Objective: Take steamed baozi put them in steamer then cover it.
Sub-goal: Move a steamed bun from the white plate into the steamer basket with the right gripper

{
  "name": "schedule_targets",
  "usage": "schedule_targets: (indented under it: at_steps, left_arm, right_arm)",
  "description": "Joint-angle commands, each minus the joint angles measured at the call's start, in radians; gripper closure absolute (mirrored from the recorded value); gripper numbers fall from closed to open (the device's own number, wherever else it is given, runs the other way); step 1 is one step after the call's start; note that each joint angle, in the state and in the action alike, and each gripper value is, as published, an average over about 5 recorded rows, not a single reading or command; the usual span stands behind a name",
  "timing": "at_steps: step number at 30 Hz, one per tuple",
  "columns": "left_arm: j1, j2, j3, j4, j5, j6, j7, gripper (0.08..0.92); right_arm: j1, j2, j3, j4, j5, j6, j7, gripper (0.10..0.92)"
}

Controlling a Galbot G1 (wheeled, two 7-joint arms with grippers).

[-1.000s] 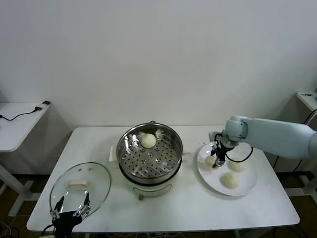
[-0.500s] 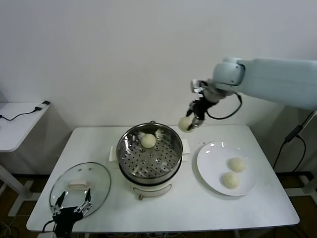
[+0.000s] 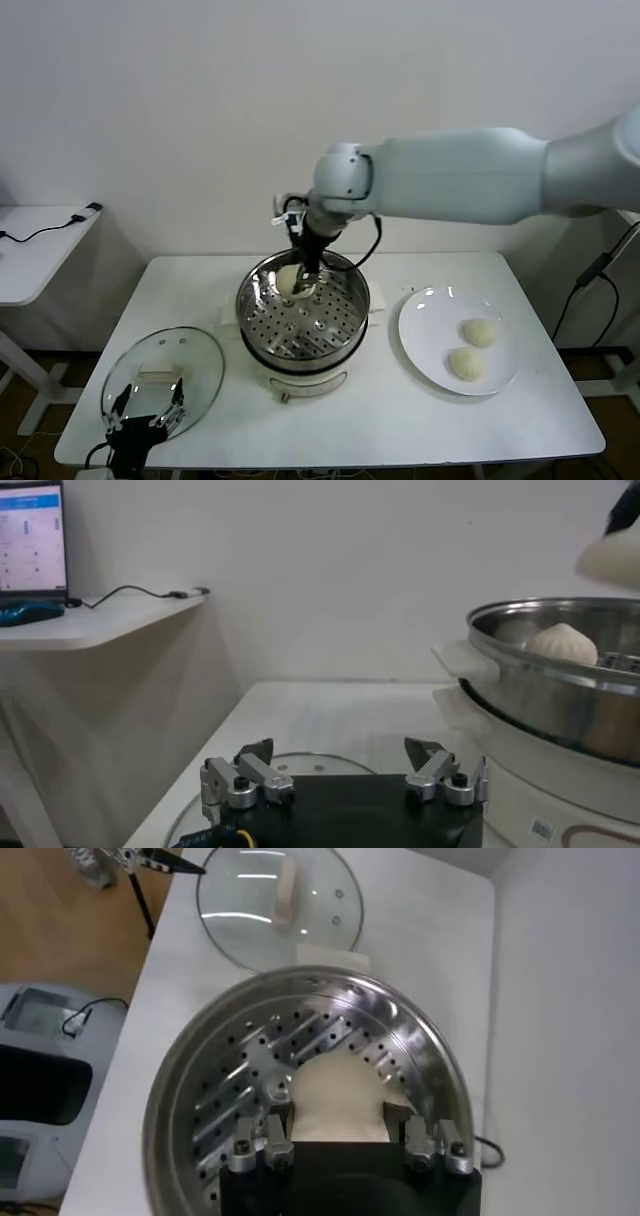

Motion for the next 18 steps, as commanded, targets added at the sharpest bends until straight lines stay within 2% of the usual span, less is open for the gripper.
schedule_targets:
  at_steps: [1,12,18]
  left_arm:
    - [0.003,-0.002,0.0,-0.002,0.003,-0.001,0.0,0.177]
    - [0.004,-0.005,-0.002,-0.002,0.002,-0.003,-0.001,0.177]
    - [0.007,-0.006,-0.001,-0.002,0.002,-0.003,-0.001,0.177]
  right_arm:
    - [-0.163,0.185,0.002,-0.145,-0.028,-0.031,0.069,0.414]
    - [-0.238,0.218,-0.001,-0.208,-0.068,-0.048,0.119,0.404]
    - [-0.216,0.181,0.006,-0.181,-0.068,-0.043,0.115,0.275]
